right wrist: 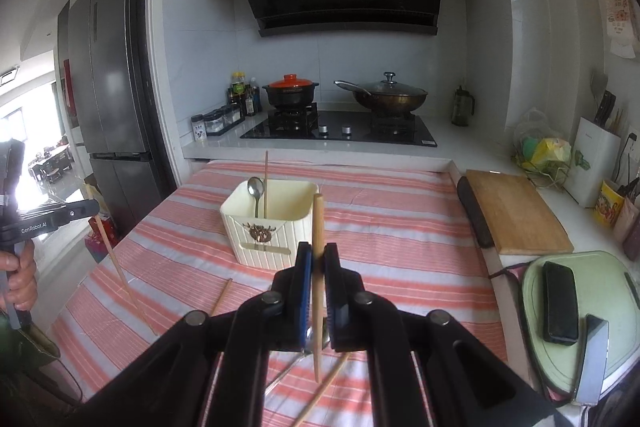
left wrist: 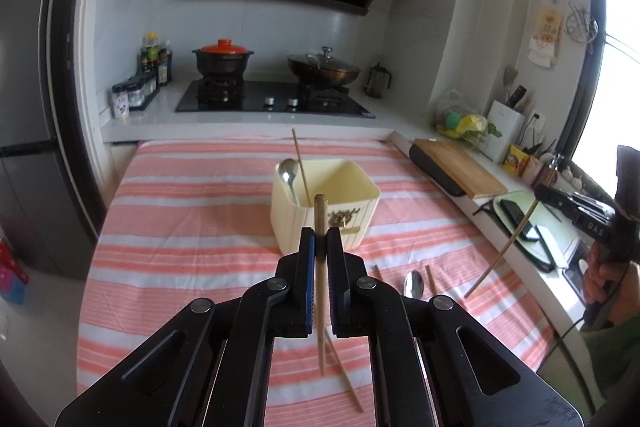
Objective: Organize utensils
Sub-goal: 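Carry both chopsticks into the cream caddy and open both tools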
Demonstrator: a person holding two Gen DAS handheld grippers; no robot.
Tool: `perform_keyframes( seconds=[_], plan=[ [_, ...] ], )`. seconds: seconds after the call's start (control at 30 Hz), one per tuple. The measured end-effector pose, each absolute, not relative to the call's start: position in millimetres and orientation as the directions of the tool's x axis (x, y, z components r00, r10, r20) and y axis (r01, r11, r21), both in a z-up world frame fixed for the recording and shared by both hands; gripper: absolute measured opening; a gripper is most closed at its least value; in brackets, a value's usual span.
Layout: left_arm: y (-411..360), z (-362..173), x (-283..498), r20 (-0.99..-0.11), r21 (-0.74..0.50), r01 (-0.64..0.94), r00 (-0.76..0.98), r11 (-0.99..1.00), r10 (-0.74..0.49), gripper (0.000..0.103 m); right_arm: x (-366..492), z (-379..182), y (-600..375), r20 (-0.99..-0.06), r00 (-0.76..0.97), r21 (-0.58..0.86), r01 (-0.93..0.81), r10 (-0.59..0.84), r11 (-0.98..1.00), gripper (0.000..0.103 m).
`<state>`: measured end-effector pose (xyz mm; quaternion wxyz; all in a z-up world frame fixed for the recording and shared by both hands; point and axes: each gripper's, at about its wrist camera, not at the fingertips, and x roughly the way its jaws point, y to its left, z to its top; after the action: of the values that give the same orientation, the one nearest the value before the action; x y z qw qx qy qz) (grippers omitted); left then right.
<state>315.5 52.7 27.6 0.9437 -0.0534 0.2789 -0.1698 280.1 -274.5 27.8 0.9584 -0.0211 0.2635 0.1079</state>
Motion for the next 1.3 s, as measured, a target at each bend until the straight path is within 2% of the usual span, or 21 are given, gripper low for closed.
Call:
perform_keyframes(
  seconds=[0.17, 0.33, 0.47, 0.57, 0.67, 0.9, 1.13, 1.2, 1.23, 1.27, 1.3],
  plan=[
    [50.2, 72.4, 342.3, -0.411, -0.162, 0.306, 0.843, 0.938, -0.346, 0.004, 315.6, 61.0, -254.4, -0.457, 0.867, -0.026, -0.235, 0.197, 0.972, 0.006],
    [36.8, 101.6, 391.3, -0.355, -0.148, 0.295, 0.875, 0.944, -0.329, 0.004, 363.2, 91.5, -228.3, -0.387, 0.892, -0.023, -0.261, 0.232, 0.965, 0.006],
    [22.6, 109.0, 432.8, -0.312, -0.128, 0.262, 0.905, 0.957, -0.289, 0.004, 401.3, 104.5, -205.4, -0.319, 0.909, -0.016, -0.288, 0.268, 0.958, 0.006],
    [14.7, 100.2, 464.6, -0.321, -0.126, 0.242, 0.908, 0.962, -0.270, 0.004, 431.1, 97.0, -191.4, -0.302, 0.912, -0.025, -0.300, 0.279, 0.954, 0.006],
    [10.4, 78.2, 496.5, -0.377, -0.142, 0.228, 0.887, 0.963, -0.266, 0.004, 467.0, 71.3, -181.5, -0.357, 0.887, -0.010, -0.316, 0.292, 0.949, 0.006],
    [1.2, 6.3, 547.6, -0.547, -0.142, 0.203, 0.800, 0.969, -0.247, 0.004, 533.0, -9.6, -175.7, -0.578, 0.751, 0.087, -0.332, 0.319, 0.939, 0.006],
    [-5.9, -33.9, 567.8, -0.630, -0.161, 0.192, 0.735, 0.968, -0.250, 0.005, 557.6, -46.0, -172.3, -0.673, 0.673, 0.123, -0.306, 0.306, 0.944, 0.007],
    [-5.5, -36.7, 568.3, -0.643, -0.174, 0.186, 0.722, 0.967, -0.255, 0.011, 560.7, -46.8, -170.6, -0.662, 0.685, 0.127, -0.298, 0.305, 0.946, 0.012],
    [-2.8, -36.3, 566.1, -0.648, -0.189, 0.182, 0.715, 0.965, -0.262, 0.029, 560.6, -43.9, -169.5, -0.654, 0.698, 0.116, -0.288, 0.291, 0.951, 0.021],
    [1.5, -34.2, 561.0, -0.646, -0.207, 0.178, 0.713, 0.962, -0.271, 0.051, 559.0, -38.6, -169.2, -0.643, 0.715, 0.105, -0.272, 0.274, 0.956, 0.045],
    [7.1, -30.4, 553.6, -0.638, -0.218, 0.173, 0.720, 0.960, -0.274, 0.057, 555.3, -30.7, -170.5, -0.614, 0.740, 0.111, -0.265, 0.276, 0.958, 0.055]
  ],
)
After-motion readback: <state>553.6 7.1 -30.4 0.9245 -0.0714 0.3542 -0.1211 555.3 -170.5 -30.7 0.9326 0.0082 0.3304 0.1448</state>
